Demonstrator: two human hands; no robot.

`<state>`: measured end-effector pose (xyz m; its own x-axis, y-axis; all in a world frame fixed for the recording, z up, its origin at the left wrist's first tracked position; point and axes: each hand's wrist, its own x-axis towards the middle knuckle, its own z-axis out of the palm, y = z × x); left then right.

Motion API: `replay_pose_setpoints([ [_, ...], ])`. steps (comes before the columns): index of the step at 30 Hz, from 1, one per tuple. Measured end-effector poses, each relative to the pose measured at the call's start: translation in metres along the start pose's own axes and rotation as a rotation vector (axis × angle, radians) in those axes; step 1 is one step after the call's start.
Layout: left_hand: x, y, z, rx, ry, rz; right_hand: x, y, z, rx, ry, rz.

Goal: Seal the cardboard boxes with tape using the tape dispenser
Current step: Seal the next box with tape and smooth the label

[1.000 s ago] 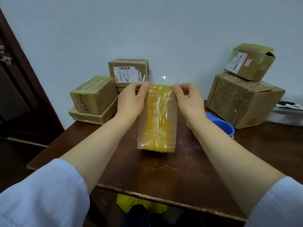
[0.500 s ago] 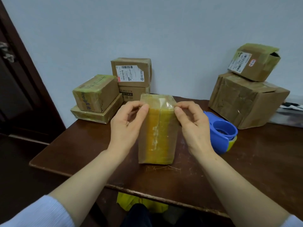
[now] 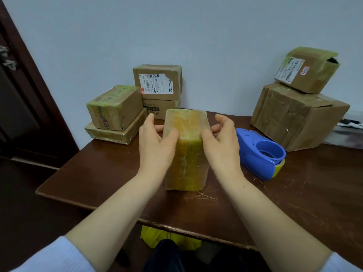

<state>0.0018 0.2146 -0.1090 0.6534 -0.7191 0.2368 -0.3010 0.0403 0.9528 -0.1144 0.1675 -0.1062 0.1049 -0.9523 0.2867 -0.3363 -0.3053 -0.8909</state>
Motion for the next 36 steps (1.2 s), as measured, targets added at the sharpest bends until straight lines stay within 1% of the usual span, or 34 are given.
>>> replay_pose_setpoints([
  [2, 0.001, -0.002, 0.004, 0.001, -0.068, -0.016, 0.005, 0.000, 0.004, -0.067, -0.086, 0.016],
  [4, -0.001, 0.000, 0.005, -0.058, -0.098, -0.065, 0.005, 0.001, 0.010, -0.077, -0.134, -0.008],
  [6, 0.001, 0.000, 0.006, -0.097, -0.091, -0.093, 0.005, 0.000, 0.012, -0.039, -0.138, -0.024],
  [10, 0.004, 0.001, 0.001, -0.067, -0.013, -0.037, 0.008, 0.000, -0.003, -0.004, -0.115, -0.055],
  [14, 0.004, -0.001, -0.002, -0.038, -0.007, 0.003, 0.009, 0.003, -0.010, -0.043, -0.115, -0.049],
  [16, 0.004, -0.001, -0.005, 0.004, -0.049, 0.033, 0.008, 0.000, -0.010, -0.010, -0.118, -0.048],
  [18, 0.001, -0.001, -0.005, 0.074, -0.105, 0.071, 0.008, -0.005, -0.008, -0.053, -0.144, -0.088],
  [20, 0.000, 0.000, -0.004, 0.105, -0.093, 0.073, 0.007, -0.006, -0.006, -0.096, -0.178, -0.130],
  [22, 0.001, 0.001, -0.004, 0.121, -0.055, 0.074, 0.010, -0.001, -0.008, -0.084, -0.164, -0.138],
  [27, 0.004, 0.002, -0.009, 0.219, -0.046, 0.136, 0.017, 0.004, -0.022, -0.015, -0.176, -0.040],
  [29, 0.003, 0.002, -0.010, 0.259, -0.078, 0.134, 0.016, 0.001, -0.021, -0.004, -0.167, -0.016],
  [31, -0.002, 0.004, -0.009, 0.301, -0.124, 0.130, 0.013, -0.004, -0.016, -0.052, -0.210, -0.067],
  [33, -0.004, 0.004, -0.008, 0.328, -0.126, 0.138, 0.011, -0.006, -0.012, -0.075, -0.259, -0.108],
  [36, -0.004, 0.007, -0.006, 0.380, -0.103, 0.159, 0.013, -0.005, -0.023, -0.025, -0.291, -0.081],
])
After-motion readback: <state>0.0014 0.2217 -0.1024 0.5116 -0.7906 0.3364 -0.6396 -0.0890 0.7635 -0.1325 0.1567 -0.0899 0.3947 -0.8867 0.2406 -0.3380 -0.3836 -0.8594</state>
